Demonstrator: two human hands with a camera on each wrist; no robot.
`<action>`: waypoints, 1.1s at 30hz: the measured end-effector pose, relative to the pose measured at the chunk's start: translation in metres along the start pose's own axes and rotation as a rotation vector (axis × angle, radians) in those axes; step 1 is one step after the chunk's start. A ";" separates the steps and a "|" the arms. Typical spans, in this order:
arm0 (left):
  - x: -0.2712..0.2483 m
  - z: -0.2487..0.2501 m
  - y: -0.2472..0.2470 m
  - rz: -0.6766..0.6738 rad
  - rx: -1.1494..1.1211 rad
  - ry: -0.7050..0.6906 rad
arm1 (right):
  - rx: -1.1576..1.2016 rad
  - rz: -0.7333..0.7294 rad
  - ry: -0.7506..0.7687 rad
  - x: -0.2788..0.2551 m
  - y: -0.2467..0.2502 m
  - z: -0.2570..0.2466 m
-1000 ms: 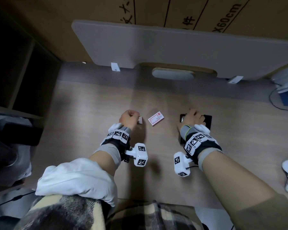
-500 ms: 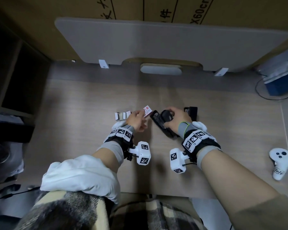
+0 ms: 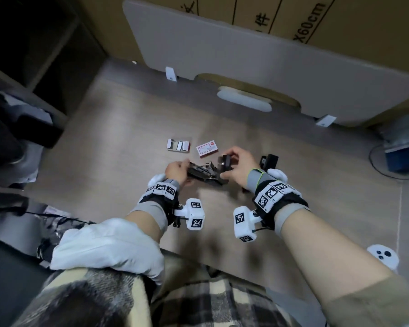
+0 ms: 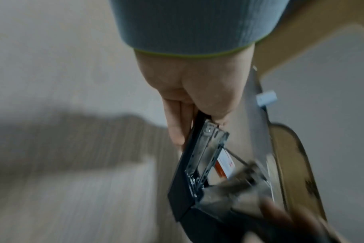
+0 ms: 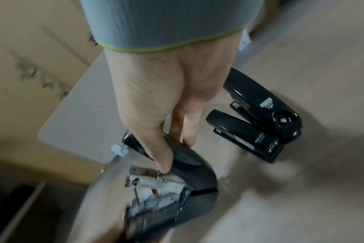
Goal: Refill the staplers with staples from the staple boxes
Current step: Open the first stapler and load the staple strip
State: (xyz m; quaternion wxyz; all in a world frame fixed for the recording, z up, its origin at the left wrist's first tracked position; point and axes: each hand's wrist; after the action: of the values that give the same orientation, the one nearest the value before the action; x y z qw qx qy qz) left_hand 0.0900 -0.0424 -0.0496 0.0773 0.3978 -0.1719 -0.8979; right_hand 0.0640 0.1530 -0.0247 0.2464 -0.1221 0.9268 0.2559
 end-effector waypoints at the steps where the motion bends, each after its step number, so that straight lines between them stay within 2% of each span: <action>1: -0.001 -0.008 0.005 0.053 -0.035 0.034 | -0.009 0.013 0.012 -0.001 0.003 0.002; 5: 0.011 -0.031 0.018 0.150 -0.055 0.084 | -0.197 0.065 -0.024 -0.013 0.010 0.005; 9: 0.025 -0.054 0.022 0.162 -0.032 0.127 | -0.449 0.043 -0.117 -0.014 0.005 0.016; 15: 0.021 -0.055 0.037 0.285 -0.027 0.097 | -0.636 0.060 -0.020 -0.006 -0.006 0.032; 20: 0.043 -0.059 0.051 0.323 0.055 0.081 | -0.719 0.028 -0.036 -0.001 -0.012 0.031; 25: 0.062 -0.056 0.057 0.273 0.143 0.104 | -0.721 0.023 -0.120 -0.007 -0.025 0.015; 28: 0.069 -0.046 0.072 0.168 0.158 0.147 | -0.696 -0.026 -0.162 -0.008 -0.029 -0.012; 31: 0.076 -0.037 0.084 0.117 0.213 0.190 | -0.638 -0.222 -0.240 0.000 -0.031 -0.028; 33: 0.081 -0.021 0.098 0.087 0.175 0.172 | -0.437 -0.334 -0.293 0.012 -0.034 -0.047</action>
State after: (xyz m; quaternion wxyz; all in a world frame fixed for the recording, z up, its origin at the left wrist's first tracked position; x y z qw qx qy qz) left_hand 0.0514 -0.1611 -0.0816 0.0957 0.4706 -0.2595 -0.8379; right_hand 0.0469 0.0985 -0.0096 0.3837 -0.2848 0.7716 0.4200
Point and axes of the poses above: each hand's wrist, its own x-axis towards the middle knuckle, its own y-axis out of the back of the hand, z = x × y, and after that the axes turned 9 degrees about x, right-handed
